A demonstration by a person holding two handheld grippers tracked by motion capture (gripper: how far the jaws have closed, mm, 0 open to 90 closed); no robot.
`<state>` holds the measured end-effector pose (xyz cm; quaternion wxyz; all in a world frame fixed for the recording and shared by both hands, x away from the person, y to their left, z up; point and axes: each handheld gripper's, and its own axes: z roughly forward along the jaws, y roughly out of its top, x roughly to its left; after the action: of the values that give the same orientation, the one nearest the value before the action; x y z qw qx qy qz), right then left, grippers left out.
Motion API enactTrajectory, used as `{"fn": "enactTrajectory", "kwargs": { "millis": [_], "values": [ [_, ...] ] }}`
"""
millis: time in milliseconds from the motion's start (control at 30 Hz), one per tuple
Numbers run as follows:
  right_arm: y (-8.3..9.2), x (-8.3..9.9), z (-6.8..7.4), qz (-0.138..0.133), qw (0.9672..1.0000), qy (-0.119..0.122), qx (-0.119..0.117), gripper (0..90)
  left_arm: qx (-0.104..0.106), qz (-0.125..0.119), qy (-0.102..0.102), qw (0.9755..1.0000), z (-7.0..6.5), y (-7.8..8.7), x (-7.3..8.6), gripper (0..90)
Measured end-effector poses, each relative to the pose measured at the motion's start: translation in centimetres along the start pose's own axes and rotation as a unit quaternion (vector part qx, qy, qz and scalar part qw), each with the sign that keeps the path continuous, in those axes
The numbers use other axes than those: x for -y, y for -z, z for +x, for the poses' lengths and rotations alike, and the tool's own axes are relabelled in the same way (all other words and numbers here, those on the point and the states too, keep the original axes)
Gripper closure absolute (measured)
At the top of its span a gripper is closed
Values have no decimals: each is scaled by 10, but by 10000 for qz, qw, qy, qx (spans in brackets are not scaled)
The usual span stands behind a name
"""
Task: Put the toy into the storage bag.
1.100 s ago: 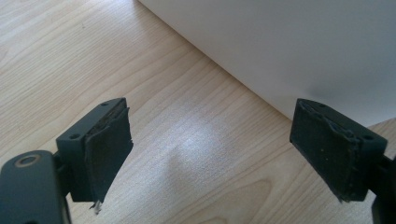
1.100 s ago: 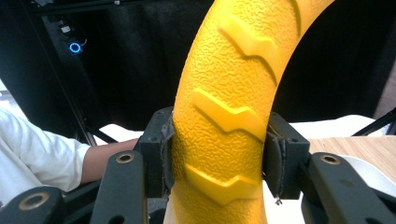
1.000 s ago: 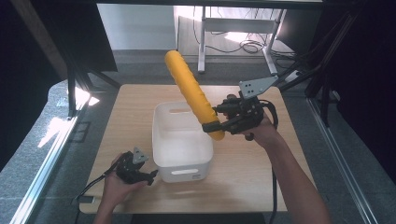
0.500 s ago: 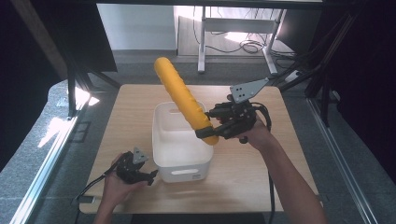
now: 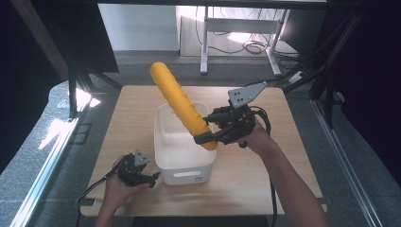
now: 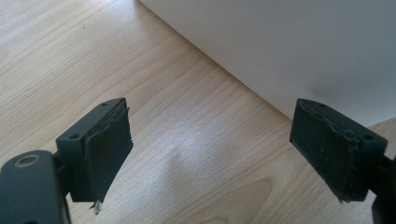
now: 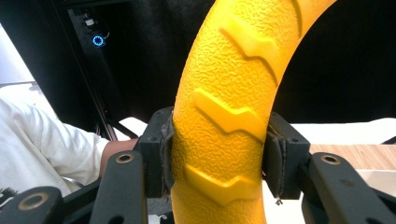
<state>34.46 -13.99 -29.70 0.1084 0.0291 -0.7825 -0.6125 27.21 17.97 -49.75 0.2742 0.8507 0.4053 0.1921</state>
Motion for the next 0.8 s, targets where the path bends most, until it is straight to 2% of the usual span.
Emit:
{"fn": "enactTrajectory", "kwargs": {
  "millis": [433,800],
  "values": [
    [-6,1,3,78,9999,43,-148,509,6,-2,11,10000,0,-1,0,129],
    [-12,10,-3,196,9996,-52,-216,508,-1,8,3,10000,-1,-1,0,129]
  ]
}}
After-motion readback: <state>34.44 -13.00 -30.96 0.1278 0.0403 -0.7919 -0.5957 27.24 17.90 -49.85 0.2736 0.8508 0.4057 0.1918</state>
